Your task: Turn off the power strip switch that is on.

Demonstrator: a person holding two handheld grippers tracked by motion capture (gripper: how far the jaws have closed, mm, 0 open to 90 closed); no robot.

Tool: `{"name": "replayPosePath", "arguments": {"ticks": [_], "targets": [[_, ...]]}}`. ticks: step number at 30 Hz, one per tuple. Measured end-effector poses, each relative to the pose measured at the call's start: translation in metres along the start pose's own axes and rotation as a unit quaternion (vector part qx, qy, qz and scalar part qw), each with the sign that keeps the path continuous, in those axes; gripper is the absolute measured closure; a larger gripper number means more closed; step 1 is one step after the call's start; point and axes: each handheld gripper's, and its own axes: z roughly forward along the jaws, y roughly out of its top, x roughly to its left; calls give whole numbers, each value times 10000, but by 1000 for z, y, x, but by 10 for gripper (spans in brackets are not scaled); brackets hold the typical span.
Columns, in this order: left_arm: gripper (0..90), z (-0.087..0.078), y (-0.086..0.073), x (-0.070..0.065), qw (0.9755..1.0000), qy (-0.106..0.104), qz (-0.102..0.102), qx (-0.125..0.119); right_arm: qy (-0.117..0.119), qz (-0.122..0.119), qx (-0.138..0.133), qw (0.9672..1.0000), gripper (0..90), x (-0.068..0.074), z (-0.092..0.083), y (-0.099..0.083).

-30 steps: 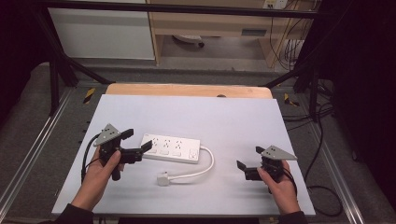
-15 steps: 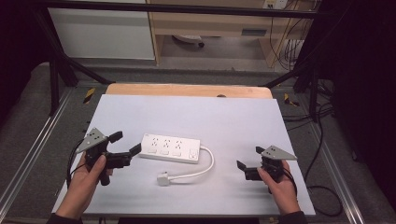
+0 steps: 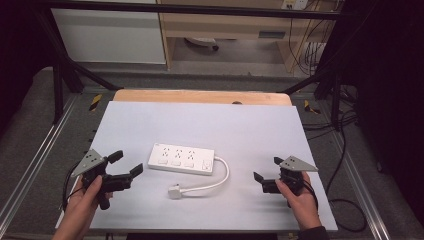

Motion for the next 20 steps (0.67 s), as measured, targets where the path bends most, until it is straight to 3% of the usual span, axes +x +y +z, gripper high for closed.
{"name": "replayPosePath", "arguments": {"ticks": [8,11,15,18,20], "targets": [[74,-1,-18,-2,9999,-56,-35,126,-3,11,-8,10000,34,0,0,0],[75,-1,-24,-3,9997,-41,6,256,-3,10,-5,10000,34,0,0,0],[74,1,-38,-4,9988,-50,-86,478,-21,22,20,10000,33,0,0,0],[77,6,-45,-6,9973,-35,-99,729,-127,88,179,9997,36,-1,2,-2],[90,8,-45,-7,9973,5,-85,727,-377,222,510,9977,29,-5,8,-8]]}}
